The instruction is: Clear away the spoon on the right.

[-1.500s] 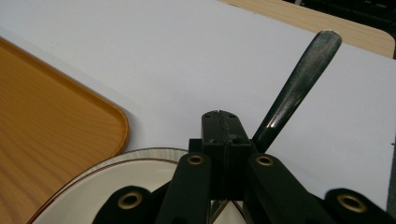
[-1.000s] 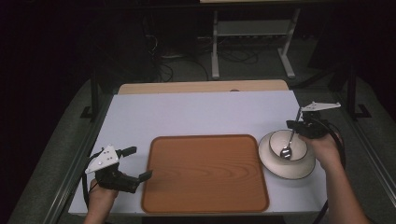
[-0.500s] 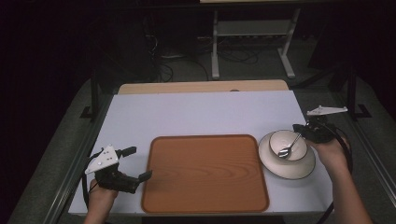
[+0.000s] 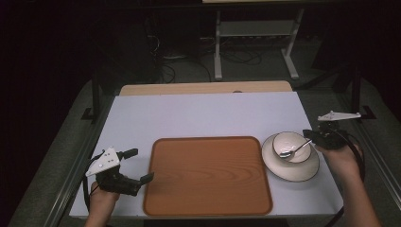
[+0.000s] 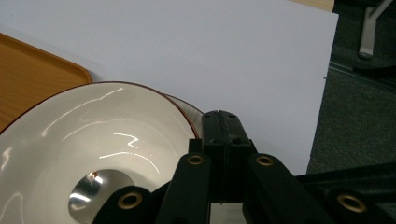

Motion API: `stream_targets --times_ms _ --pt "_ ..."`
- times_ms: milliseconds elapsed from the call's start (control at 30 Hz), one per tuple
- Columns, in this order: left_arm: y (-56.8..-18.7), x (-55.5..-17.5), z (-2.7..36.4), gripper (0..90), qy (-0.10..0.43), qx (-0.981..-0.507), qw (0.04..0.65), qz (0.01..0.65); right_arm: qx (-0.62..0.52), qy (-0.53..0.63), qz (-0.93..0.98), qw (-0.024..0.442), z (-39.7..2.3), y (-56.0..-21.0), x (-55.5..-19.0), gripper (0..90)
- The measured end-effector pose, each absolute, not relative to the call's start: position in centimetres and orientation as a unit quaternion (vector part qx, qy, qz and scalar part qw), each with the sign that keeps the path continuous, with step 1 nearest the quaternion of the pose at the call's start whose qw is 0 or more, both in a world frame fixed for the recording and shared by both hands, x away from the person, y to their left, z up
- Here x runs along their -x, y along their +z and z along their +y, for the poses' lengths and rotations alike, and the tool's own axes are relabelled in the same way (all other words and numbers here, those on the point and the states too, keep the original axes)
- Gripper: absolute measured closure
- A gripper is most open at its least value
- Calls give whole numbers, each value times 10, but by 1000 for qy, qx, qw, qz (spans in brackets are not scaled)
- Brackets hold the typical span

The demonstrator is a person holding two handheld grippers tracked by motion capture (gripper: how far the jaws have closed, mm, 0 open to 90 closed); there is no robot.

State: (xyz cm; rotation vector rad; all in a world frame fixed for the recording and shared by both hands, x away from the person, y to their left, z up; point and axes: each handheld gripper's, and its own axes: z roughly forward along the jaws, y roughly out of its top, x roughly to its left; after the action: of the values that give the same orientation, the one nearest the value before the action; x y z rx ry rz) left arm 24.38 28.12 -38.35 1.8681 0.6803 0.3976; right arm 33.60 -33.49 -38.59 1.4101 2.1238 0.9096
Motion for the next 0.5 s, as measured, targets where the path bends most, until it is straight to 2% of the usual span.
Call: stream_targets --times_ms 500 --pt "-383 -244 280 0 167 -783 529 283 -511 330 761 224 -343 -384 -318 896"
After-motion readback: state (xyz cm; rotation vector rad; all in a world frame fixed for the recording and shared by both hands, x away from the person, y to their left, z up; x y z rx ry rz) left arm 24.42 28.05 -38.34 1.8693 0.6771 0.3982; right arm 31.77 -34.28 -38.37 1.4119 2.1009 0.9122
